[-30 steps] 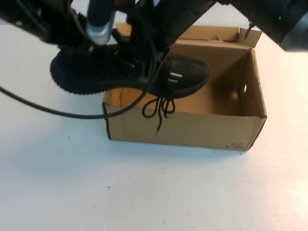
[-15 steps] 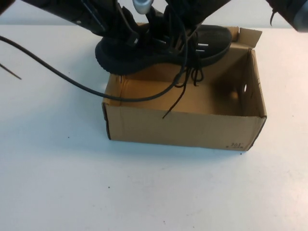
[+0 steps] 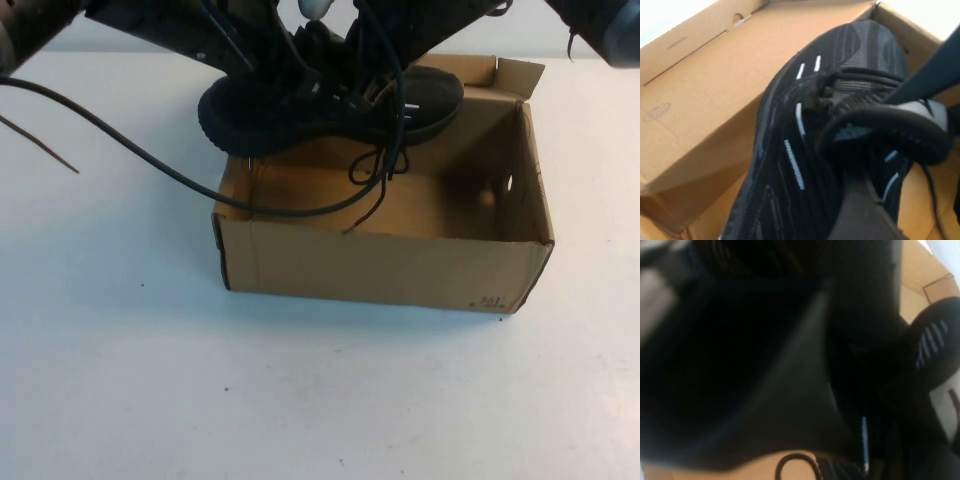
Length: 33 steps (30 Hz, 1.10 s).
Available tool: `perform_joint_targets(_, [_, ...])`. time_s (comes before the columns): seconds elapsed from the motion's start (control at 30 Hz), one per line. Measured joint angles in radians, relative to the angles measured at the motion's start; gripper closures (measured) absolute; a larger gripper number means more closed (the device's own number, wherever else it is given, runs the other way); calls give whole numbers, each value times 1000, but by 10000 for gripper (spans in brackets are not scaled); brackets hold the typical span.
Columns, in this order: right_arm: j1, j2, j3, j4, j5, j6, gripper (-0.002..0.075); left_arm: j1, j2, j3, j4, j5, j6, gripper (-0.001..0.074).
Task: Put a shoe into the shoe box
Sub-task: Place the shoe in the shoe box
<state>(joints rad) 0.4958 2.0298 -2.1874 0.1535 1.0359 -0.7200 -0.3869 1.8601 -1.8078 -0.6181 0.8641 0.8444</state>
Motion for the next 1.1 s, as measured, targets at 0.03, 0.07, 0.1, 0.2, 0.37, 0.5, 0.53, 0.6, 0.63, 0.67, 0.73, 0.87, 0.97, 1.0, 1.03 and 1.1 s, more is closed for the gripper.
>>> perform_joint_targets(0.03, [-5, 0, 0, 6, 0, 0, 718, 0, 0, 0, -5, 0, 0, 391])
perform_joint_targets(0.07, [-10, 0, 0, 11, 0, 0, 718, 0, 0, 0, -10, 0, 0, 389])
perform_joint_targets(0.1, [-17, 0, 0, 18, 2, -1, 718, 0, 0, 0, -18, -2, 0, 388])
perform_joint_targets(0.2, [-28, 3, 0, 35, 2, -5, 718, 0, -2, 0, -33, -17, 0, 370])
perform_joint_targets(0.37, [-38, 11, 0, 44, 6, -16, 718, 0, -2, 0, -41, -43, 0, 248])
perform_joint_targets(0.5, [-40, 11, 0, 51, 7, -20, 718, 0, -6, 0, -34, -69, 0, 202])
perform_joint_targets(0.53, [-40, 11, 0, 53, 7, -20, 718, 0, -10, 0, -22, -77, 0, 198])
perform_joint_targets(0.6, [-47, 12, 0, 59, 14, -20, 718, 0, -20, 0, 7, -93, 0, 195])
perform_joint_targets(0.63, [-49, 13, 0, 59, 21, -20, 718, 0, -28, 0, 25, -105, -3, 193])
perform_joint_targets(0.67, [-57, 13, 0, 59, 29, -20, 718, 0, -35, 0, 43, -119, -8, 192])
perform_joint_targets(0.73, [-64, 13, 0, 59, 41, -20, 718, 0, -52, 0, 67, -141, -17, 192])
perform_joint_targets(0.87, [-81, 16, 0, 60, 44, -26, 718, 0, -78, 0, 110, -162, -26, 191])
perform_joint_targets(0.97, [-90, 19, 0, 65, 44, -36, 718, 0, -98, 0, 163, -135, -73, 201])
perform_joint_targets(1.0, [-94, 20, 0, 66, 44, -37, 718, 0, -103, 0, 183, -119, -93, 213])
perform_joint_targets(1.03, [-98, 20, 0, 67, 44, -37, 718, 0, -107, 0, 201, -100, -112, 230])
perform_joint_targets(1.1, [-105, 21, 0, 69, 44, -37, 718, 0, -114, 0, 222, -56, -134, 274])
